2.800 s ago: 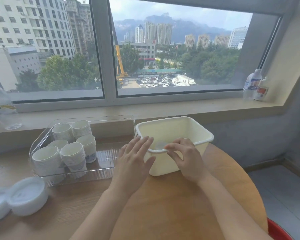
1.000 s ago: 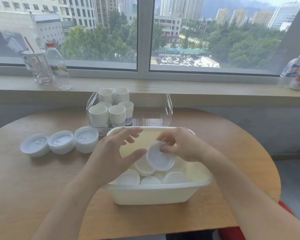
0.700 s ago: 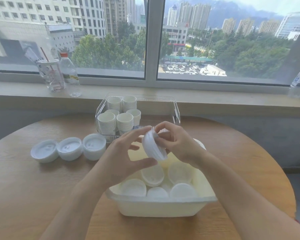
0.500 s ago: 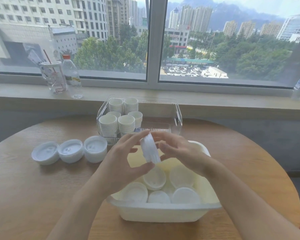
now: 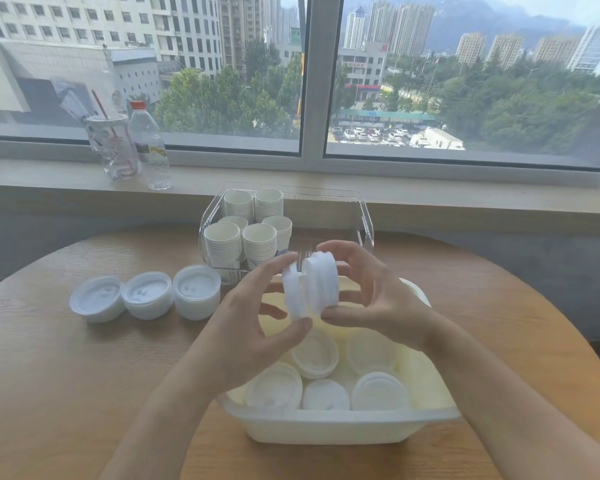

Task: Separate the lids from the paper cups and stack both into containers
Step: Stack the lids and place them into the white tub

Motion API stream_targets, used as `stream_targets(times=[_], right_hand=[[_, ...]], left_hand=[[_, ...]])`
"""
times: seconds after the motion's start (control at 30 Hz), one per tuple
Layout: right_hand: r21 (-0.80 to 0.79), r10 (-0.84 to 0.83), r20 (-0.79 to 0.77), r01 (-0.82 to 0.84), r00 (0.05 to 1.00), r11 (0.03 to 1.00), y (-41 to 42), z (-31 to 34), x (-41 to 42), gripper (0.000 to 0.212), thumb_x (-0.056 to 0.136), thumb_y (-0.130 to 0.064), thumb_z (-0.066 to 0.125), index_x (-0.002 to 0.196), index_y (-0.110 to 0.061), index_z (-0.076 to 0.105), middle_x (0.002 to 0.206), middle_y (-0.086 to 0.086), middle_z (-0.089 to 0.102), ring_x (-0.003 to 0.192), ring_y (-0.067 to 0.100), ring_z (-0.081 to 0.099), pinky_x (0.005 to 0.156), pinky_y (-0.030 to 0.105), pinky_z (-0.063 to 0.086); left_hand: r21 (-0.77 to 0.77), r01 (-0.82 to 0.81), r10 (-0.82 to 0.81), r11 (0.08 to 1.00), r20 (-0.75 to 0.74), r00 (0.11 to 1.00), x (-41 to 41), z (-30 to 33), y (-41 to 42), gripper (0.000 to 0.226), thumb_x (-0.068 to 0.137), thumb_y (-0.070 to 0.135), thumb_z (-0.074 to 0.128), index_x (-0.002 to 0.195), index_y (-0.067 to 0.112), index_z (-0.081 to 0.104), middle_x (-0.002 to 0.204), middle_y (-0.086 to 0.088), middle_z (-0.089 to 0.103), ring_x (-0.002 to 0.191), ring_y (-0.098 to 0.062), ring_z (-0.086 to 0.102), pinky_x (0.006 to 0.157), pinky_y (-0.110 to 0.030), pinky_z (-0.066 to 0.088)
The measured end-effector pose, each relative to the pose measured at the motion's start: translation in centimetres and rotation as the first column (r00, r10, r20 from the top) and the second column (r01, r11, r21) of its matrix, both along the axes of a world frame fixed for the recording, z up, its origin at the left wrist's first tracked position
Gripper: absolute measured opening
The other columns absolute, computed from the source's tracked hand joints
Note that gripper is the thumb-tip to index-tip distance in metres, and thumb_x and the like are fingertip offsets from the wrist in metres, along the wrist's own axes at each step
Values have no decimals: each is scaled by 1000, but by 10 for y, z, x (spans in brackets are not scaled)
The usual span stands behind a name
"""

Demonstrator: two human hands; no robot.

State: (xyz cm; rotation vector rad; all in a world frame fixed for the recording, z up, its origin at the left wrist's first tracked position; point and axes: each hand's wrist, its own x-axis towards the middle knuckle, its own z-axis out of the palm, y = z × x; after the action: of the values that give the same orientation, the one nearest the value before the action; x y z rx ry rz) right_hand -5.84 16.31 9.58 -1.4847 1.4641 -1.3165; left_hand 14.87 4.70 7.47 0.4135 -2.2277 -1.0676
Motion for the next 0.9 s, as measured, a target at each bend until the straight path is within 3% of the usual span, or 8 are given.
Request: stream_targets(times=[0.2, 0.4, 0.63, 0.9], right_hand=[[32, 34, -38, -33, 999, 999, 1, -1, 6, 78, 75, 0, 92, 141, -20, 55, 141, 0, 62, 134, 23, 58, 104, 50, 56], [31, 36, -26, -35, 999, 999, 1, -1, 8, 78, 75, 0, 91, 141, -19, 54, 137, 5, 64, 127, 27, 63, 99, 50, 58], [8, 51, 6, -51, 999, 999, 3, -1, 8, 80, 75, 7, 88, 143, -14, 52, 141, 4, 63, 135, 28, 58, 108, 55, 53], [48, -25, -105, 30, 994, 998, -2, -8, 3, 78, 72, -13, 95, 140, -23, 59, 129, 1, 72, 119, 21, 70, 105, 50, 55]], left_hand=[[-7, 33, -33, 999, -14, 999, 2, 3, 4, 78, 80, 37, 88, 147, 44, 48, 144, 20, 59, 130, -15, 59, 93, -33, 58], [-21, 1, -1, 1000, 2, 1000, 3, 2, 7, 79, 76, 30, 94, 142, 43, 53, 136, 22, 62, 126, -13, 60, 96, -33, 57], [3, -2, 2, 1000, -8, 1000, 4, 5, 7, 76, 76, 35, 93, 140, 42, 53, 132, 20, 65, 125, -12, 62, 97, -31, 57], [-28, -19, 19, 999, -10, 1000, 2, 1, 7, 88, 71, 36, 96, 146, 49, 52, 136, 26, 61, 125, -8, 62, 104, -21, 51]])
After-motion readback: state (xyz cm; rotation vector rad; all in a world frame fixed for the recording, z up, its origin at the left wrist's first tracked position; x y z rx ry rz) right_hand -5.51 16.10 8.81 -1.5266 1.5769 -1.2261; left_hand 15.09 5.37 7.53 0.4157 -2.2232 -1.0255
